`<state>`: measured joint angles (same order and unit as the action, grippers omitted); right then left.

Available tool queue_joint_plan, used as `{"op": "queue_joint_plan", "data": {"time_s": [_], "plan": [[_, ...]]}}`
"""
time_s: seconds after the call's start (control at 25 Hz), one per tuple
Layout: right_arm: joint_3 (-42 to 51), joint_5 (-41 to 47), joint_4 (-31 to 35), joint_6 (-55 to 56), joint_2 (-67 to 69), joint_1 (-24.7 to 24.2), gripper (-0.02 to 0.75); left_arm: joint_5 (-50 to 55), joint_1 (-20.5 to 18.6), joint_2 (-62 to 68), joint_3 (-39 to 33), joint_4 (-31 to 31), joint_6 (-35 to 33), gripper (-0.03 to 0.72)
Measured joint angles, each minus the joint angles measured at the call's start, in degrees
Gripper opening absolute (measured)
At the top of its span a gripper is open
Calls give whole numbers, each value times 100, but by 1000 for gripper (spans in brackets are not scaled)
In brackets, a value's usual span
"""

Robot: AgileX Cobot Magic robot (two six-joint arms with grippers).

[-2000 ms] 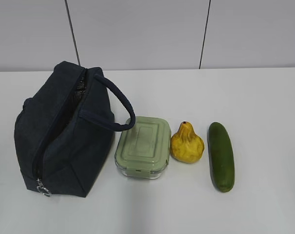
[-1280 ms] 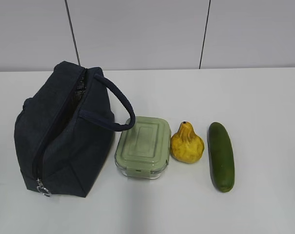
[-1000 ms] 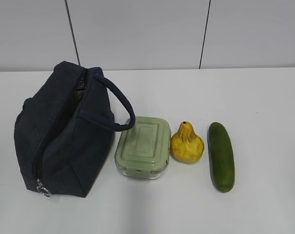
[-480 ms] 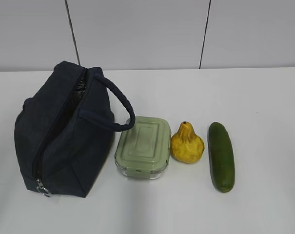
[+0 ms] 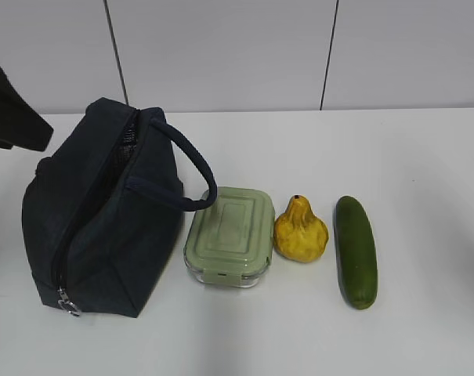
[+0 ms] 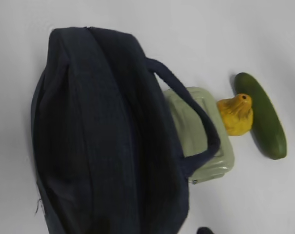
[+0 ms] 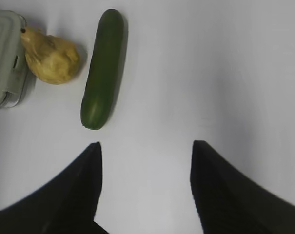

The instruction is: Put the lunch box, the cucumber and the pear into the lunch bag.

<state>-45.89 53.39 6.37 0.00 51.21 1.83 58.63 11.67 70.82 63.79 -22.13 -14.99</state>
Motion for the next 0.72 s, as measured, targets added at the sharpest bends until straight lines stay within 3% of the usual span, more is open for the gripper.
{"op": "queue_joint_plan", "data": {"time_s": [0.28, 0.72], "plan": [[-1026, 148, 282, 0, 1559, 0, 443, -180, 0, 699, 32, 824, 157, 351], [-1564, 44, 875, -497, 2957, 0, 443, -59, 1, 1292, 40, 734, 176, 351]]}}
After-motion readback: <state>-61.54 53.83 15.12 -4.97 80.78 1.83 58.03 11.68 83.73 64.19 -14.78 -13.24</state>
